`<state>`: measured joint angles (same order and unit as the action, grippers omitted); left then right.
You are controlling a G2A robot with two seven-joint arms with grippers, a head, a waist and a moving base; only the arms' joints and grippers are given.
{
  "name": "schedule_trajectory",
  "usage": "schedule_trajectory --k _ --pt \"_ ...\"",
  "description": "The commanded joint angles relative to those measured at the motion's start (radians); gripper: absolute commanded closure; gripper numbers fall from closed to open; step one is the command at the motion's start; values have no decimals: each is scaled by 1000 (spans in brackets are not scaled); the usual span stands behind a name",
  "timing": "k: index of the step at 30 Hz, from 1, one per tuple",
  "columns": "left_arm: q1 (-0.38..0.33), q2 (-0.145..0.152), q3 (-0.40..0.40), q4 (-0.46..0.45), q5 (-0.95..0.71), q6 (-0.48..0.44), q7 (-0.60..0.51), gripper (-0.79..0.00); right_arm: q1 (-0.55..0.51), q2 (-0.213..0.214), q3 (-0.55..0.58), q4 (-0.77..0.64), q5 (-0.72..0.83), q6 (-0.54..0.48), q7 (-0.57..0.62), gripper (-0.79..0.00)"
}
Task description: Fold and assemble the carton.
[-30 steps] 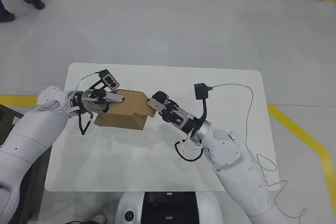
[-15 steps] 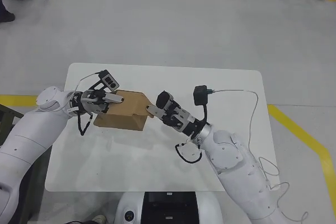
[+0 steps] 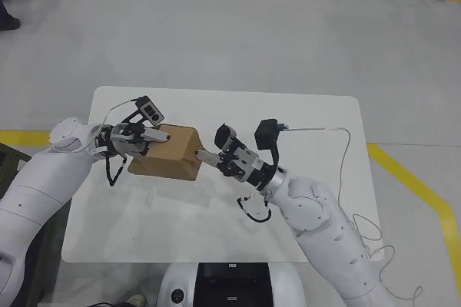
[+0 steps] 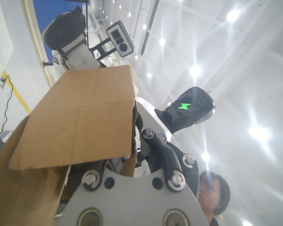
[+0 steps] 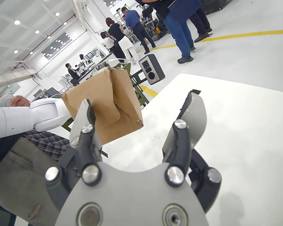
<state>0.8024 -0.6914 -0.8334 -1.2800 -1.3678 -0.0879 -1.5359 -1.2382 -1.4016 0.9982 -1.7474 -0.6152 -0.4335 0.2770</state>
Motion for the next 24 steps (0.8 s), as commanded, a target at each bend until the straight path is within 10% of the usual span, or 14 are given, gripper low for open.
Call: schedule_trajectory --k 1,24 --pt "-1 0 1 -1 1 2 0 0 5 0 -5 3 -12 3 -4 -631" --pt "-5 4 17 -13 -4 5 0 0 50 -6 -48 32 -99 31 -35 -705"
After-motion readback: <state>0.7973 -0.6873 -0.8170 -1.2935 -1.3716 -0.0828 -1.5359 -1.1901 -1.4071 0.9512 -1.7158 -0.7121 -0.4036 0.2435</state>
